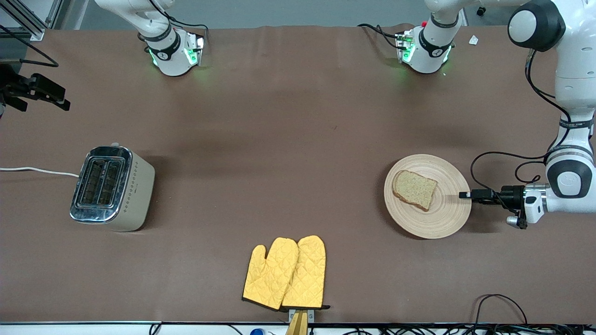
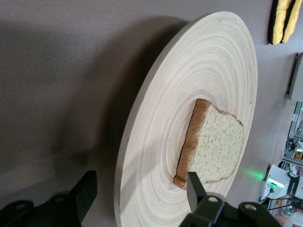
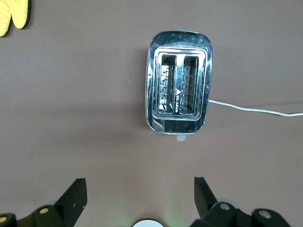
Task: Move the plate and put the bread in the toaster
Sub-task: 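Grip the rim of the wooden plate with the left gripper, then slide the plate with the left gripper toward the toaster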
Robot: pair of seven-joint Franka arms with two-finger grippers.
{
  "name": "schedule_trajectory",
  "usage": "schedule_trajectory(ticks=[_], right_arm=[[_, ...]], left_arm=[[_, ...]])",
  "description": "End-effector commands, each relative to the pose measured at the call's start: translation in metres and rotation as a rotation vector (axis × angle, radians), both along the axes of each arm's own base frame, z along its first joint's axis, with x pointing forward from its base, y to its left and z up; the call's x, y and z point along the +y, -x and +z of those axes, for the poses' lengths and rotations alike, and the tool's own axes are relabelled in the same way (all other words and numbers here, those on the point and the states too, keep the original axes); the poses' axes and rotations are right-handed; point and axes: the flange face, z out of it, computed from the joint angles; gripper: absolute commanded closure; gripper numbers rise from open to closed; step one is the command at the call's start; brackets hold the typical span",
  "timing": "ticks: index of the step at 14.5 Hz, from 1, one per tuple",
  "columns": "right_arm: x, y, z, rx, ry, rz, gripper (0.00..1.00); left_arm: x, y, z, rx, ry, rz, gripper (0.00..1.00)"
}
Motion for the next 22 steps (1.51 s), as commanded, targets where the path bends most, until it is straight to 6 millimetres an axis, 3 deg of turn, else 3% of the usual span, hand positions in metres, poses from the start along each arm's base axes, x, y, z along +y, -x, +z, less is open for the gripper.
schedule_trajectory(ticks=[1,2,5,6,7,10,12,17,22], right_arm=[[-0.003,0.001,0.003,0.001,0.004,0.007,0.0],[-0.003,0.001,0.003,0.001,0.004,0.007,0.0],[-0.003,0.001,0.003,-0.001,0.004,0.007,0.0],[-0.003,0.001,0.003,-0.001,0.004,0.007,0.0],[-0.003,0.001,0.003,-0.001,0.004,0.007,0.0],[-0.003,0.001,0.003,-0.001,0.004,0.007,0.0],[-0.003,0.001,0.003,-0.001,0.004,0.007,0.0],[-0.003,0.001,0.003,0.001,0.004,0.007,0.0],[-0.006,0.001,0.003,0.001,0.004,0.001,0.0]], left_arm=[[-0.001,-0.004,-0.002,-0.091,0.036,-0.074,0.52],[-0.003,-0.003,-0.005,-0.091,0.04,-0.077,0.66],[-0.004,-0.004,-0.008,-0.095,0.066,-0.055,0.79],[-0.004,-0.003,-0.009,-0.096,0.071,-0.052,0.86],[-0.003,-0.003,-0.007,-0.102,0.074,-0.057,1.0],[-0.012,-0.005,-0.001,-0.101,0.091,-0.073,1.0],[-0.044,-0.011,0.008,-0.099,0.147,-0.11,1.0],[-0.151,-0.036,0.052,0.04,0.254,-0.03,1.0],[-0.265,-0.054,0.065,0.028,0.238,0.063,1.0]])
